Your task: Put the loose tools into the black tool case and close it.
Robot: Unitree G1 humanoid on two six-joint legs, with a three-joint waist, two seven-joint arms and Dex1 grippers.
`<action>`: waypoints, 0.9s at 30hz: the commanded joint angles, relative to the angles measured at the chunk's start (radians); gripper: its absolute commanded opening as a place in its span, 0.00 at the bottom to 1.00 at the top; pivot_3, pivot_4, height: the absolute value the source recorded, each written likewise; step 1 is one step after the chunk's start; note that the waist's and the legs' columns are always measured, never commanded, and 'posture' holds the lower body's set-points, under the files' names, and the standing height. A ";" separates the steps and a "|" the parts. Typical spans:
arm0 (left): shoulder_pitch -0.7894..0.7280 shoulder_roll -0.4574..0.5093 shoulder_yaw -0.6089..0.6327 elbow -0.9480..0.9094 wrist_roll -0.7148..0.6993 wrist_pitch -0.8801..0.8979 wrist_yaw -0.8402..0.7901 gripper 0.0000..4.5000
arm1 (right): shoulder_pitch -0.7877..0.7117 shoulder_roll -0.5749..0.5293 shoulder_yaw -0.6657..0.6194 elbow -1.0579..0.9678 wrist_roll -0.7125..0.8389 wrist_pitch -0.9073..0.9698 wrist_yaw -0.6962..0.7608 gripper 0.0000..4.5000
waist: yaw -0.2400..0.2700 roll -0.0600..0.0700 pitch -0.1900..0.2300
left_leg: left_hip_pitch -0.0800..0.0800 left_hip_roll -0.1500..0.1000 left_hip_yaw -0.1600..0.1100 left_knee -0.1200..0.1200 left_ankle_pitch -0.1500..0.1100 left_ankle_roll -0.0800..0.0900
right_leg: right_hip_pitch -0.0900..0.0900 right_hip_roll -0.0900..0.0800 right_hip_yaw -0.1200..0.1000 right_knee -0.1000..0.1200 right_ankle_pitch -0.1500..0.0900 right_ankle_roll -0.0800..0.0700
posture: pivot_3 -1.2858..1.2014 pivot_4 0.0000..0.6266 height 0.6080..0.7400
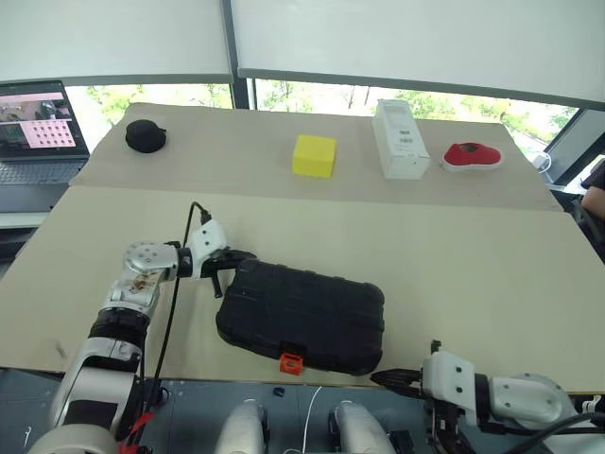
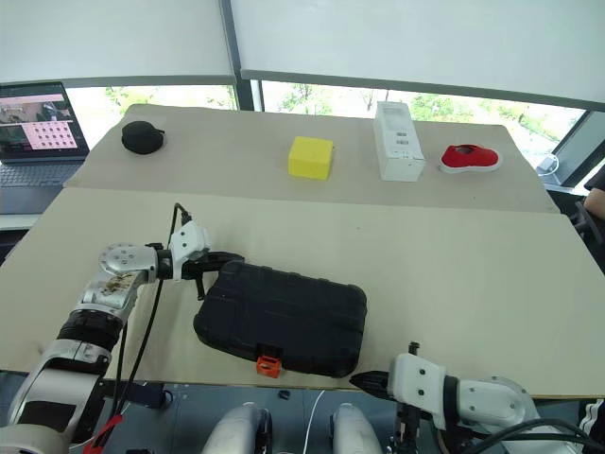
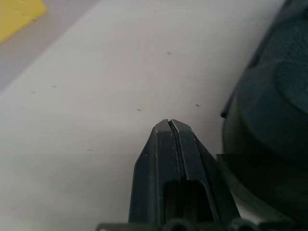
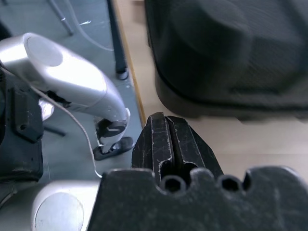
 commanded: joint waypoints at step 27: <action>0.351 0.102 0.286 -0.590 -0.381 0.517 0.009 0.00 | -0.469 0.230 -0.021 0.250 -0.035 0.148 -0.001 0.01 | 0.002 -0.001 0.001 | -0.009 0.001 -0.001 0.003 0.000 0.000 | -0.010 0.000 -0.001 0.003 0.001 -0.001 | 0.52 0.24 1.00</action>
